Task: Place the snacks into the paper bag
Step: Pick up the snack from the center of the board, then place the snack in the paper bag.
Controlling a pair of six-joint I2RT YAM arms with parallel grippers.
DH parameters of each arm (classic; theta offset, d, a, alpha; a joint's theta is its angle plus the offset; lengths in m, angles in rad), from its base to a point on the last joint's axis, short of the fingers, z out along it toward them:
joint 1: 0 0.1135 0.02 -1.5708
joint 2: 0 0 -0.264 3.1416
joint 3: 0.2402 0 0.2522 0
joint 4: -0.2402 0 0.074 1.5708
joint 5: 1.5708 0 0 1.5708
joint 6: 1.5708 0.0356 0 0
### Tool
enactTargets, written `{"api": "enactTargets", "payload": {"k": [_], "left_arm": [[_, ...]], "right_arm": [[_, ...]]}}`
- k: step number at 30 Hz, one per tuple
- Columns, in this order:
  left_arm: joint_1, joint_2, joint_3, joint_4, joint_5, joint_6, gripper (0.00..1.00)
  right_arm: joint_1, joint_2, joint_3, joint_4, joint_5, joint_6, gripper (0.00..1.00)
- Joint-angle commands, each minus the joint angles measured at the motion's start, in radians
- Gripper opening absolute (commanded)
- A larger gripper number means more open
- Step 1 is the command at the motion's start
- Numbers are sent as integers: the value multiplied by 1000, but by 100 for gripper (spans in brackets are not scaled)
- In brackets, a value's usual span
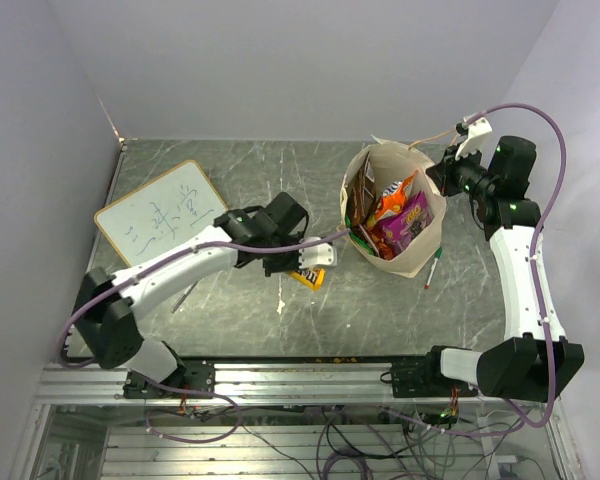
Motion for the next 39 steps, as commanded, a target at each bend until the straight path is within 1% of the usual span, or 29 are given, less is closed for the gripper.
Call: {"api": "enactTargets", "payload": {"k": [1,4,6,8,11,16,19,23,27,31,34,39], "left_arm": [[-4,-105,143,-215,-1,48,7],[-4,-150,241,-249,-2,29,7],[-5,-165,321,-244,-8,7,7],[-4,-168,396,-211,-16,-24,7],[-4,-152,486,-117,-33,-98,7],[-9,-60,614,18,-49,-221,7],[-36,11,693,72,-49,-286,7],[-82,126,799,96,-44,-403,7],[-124,218,855,126,-37,-521,7],[-139,296,887,163,-52,-644,7],[-141,354,902,184,-26,-735,9],[-143,475,988,142,-27,-828,9]], "right_arm": [[-3,6,-1,34,-23,-10,0],[-3,9,1,32,-24,-10,0],[-4,11,3,31,-28,-9,0],[-4,13,4,30,-33,-8,0],[-4,11,5,29,-37,-7,0],[-4,4,5,25,-51,-7,0],[-5,4,6,25,-56,-5,0],[-5,0,14,21,-50,-1,0],[-7,-4,20,21,-39,2,0],[-12,-13,15,26,-35,3,0],[-16,-15,16,27,-35,5,0],[-18,-18,18,23,-40,5,0]]}}
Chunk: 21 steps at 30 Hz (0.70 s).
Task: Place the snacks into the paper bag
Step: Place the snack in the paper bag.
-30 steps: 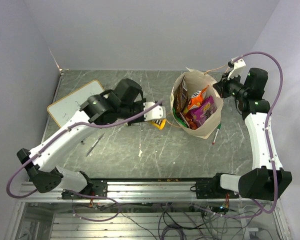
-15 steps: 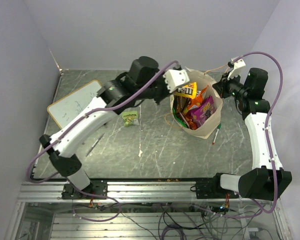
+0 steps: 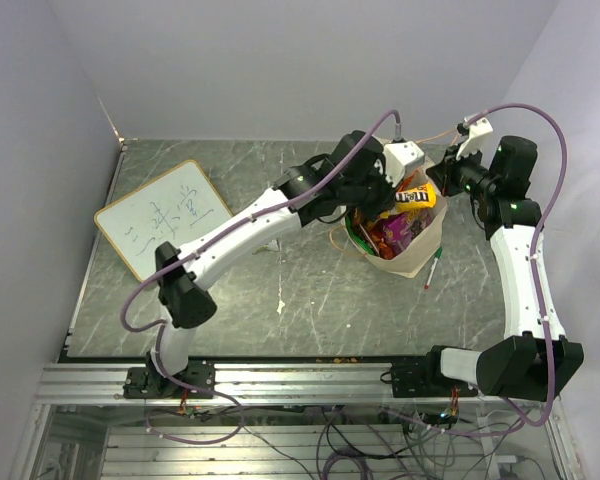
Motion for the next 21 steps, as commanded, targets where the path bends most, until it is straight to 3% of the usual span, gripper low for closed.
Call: {"api": "enactTargets", "payload": {"k": [1,8,15,21], "left_arm": [[-4,65,72,33,5,-138,9],[-4,107,56,50,-12,-188,13],[-4,146,20,53,64,-210,17],[-4,146,14,38,92,-184,31]], "right_arm": [[-8,-27,16,24,-18,4,0],[-12,-39,9,30,-16,4,0],[-13,-33,17,24,-14,0,0],[-13,-24,21,24,-5,-4,0]]}}
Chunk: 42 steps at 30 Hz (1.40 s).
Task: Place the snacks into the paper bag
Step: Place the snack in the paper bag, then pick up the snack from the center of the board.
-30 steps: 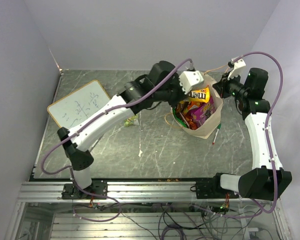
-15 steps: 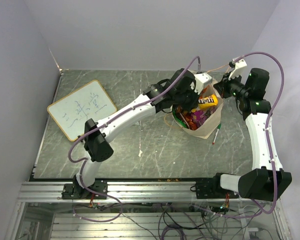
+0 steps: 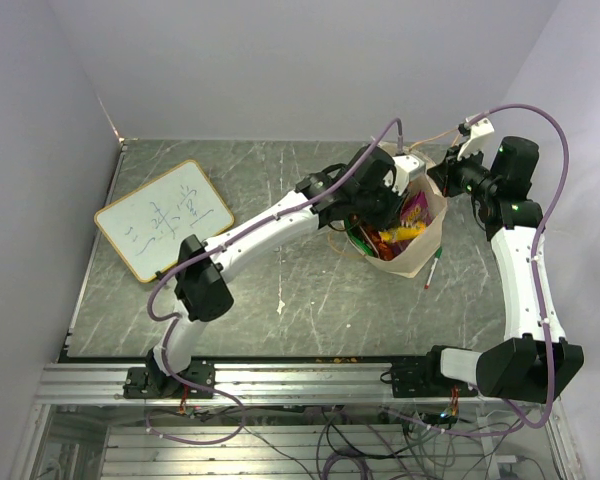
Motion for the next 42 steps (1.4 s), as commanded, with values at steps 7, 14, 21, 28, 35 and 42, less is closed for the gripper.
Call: {"api": "enactTargets", "payload": {"k": [7,14,21,28,35,42], "left_arm": [[6,-60,6,19,66,60,60],[17,-174,-14,28,112,160,70],[40,-329,-95,19,5,312,76],[118,-484,-222,37,-131,384,85],[295,-589,-393,74,-110,359,88],[429,-593,-571,91,-61,347,88]], "right_arm": [[-9,-14,17,33,-2,-7,0],[-9,-11,14,33,-2,-8,0],[-9,-12,14,32,-4,-9,0],[-9,-8,12,32,-15,-10,0],[-9,8,14,25,-30,-11,0],[-9,6,15,21,-35,-14,0]]}}
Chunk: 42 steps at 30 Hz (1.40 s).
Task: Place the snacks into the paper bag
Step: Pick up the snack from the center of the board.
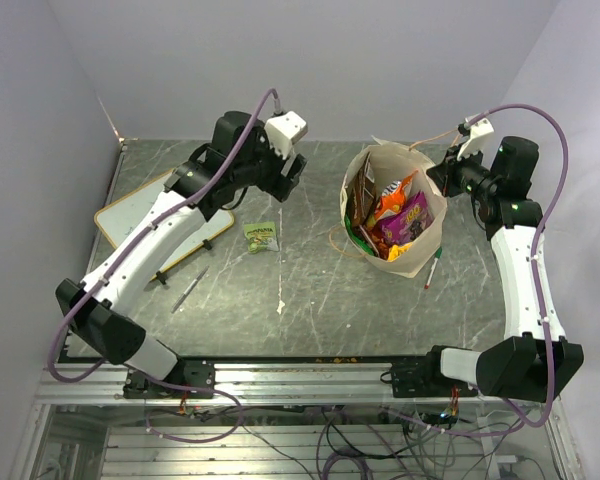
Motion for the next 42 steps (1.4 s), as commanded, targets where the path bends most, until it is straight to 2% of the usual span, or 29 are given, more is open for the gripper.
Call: {"api": "enactTargets", "payload": {"k": [1,6,13,19,33,39,42], "left_arm": [[78,2,-105,39,51,-5,87],[173,83,-181,28,122,9,84],[185,192,-288,55,125,38,83],[196,284,-311,37,46,9,85],[251,426,-330,29,120,-13,88],[259,476,-333,31,171,-27,87],[259,497,-328,28,193,-30,83]], "right_arm": [[-7,-2,15,19,-25,-13,0],[-7,-6,8,20,-23,-16,0],[-7,-9,2,23,-22,-19,0],[-7,-12,-6,26,-15,-21,0],[-7,-8,-19,34,-10,-24,0],[-7,-5,-23,35,-11,-24,0],[-7,-6,-23,35,-9,-25,0]]}}
